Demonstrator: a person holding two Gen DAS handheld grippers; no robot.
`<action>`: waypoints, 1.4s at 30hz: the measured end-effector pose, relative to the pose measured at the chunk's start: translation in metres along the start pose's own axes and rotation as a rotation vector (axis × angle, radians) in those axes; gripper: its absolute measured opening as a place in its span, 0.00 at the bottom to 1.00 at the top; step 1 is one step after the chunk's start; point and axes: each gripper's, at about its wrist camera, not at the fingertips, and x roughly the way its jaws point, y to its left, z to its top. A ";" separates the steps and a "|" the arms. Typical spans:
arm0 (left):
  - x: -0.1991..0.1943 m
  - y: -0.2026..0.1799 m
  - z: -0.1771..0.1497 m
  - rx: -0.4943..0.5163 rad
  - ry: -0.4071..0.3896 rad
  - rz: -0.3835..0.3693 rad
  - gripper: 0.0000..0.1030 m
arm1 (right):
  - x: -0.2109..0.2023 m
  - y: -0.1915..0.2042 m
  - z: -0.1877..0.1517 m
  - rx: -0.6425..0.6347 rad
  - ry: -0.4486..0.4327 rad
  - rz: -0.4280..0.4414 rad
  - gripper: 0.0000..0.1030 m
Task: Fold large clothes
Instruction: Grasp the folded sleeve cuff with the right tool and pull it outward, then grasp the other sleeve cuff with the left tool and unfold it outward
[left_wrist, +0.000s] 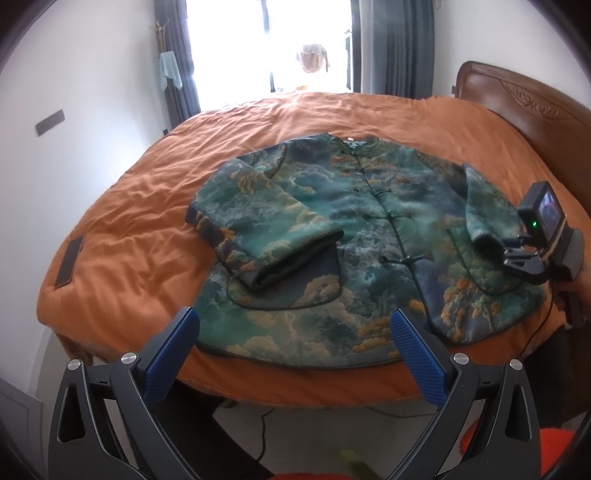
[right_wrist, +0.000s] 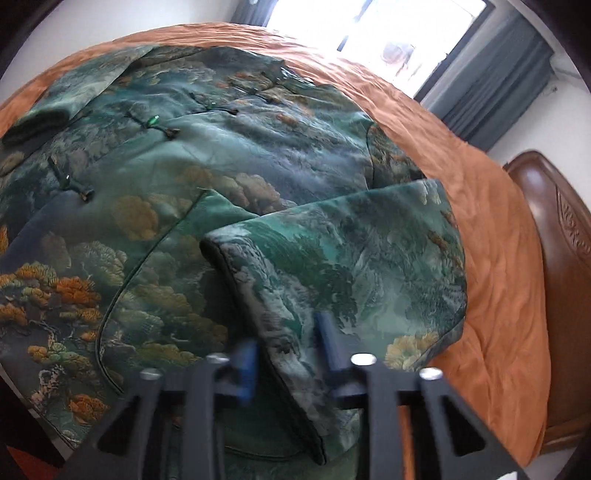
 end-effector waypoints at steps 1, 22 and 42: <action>0.002 0.001 0.001 -0.006 0.008 -0.001 1.00 | -0.007 -0.011 -0.002 0.055 -0.017 -0.004 0.09; 0.032 0.007 0.025 0.131 0.015 -0.029 1.00 | -0.083 -0.273 -0.158 0.910 -0.094 -0.545 0.39; 0.184 0.015 0.058 0.507 0.199 -0.169 0.10 | -0.128 0.047 -0.091 0.535 -0.352 -0.086 0.45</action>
